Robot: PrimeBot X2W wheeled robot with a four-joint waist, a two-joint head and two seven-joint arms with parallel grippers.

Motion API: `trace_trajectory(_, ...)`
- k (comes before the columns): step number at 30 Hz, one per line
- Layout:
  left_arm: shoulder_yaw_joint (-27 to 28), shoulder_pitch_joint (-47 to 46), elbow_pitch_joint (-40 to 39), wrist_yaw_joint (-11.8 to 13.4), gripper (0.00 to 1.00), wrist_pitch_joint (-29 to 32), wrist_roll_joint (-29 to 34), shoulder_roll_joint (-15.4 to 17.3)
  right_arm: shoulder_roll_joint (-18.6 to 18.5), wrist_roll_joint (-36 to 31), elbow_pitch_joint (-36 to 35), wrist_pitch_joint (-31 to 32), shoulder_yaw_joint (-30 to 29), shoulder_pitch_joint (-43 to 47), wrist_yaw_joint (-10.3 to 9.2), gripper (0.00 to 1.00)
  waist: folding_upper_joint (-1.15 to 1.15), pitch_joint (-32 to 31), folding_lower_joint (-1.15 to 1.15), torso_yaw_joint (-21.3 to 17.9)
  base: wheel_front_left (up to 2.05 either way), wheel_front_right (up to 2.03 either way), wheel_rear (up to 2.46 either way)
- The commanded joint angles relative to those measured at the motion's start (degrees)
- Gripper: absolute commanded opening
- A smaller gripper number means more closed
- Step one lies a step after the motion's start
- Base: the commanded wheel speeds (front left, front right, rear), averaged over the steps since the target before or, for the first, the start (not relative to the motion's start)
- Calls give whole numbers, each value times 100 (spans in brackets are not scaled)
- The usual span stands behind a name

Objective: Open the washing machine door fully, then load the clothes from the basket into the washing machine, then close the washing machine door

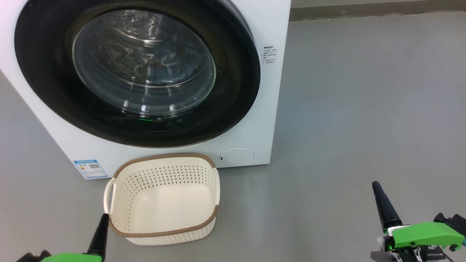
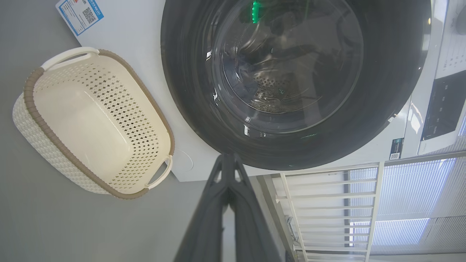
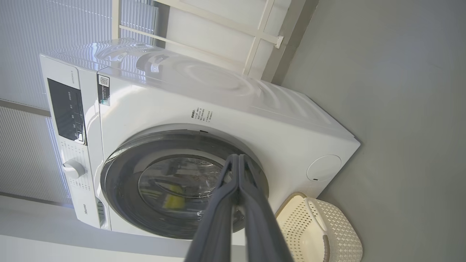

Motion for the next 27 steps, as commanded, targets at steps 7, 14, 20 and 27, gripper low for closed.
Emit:
trace_trajectory(7, 186, -310, -45, -85, 0, 146, -564, 140, 5, 559, -194, 152, -4, -69, -2, 0, 0, -5, 0, 10, 0, 0, 0)
trace_trajectory(14, 209, -373, 1, -117, 0, 263, -1026, 147, 9, 1001, -211, 266, -59, -64, -4, 0, 0, -10, 0, 19, 0, 0, 0)
trace_trajectory(20, 229, -427, 40, -144, 0, 364, -1424, 152, 12, 1381, -226, 364, -106, -59, -6, 0, 0, -15, 0, 27, 0, 0, 0)
trace_trajectory(27, 240, -457, 62, -159, 0, 420, -1646, 155, 16, 1591, -234, 421, -135, -57, -6, 0, 0, -17, 0, 32, 0, 0, 0)
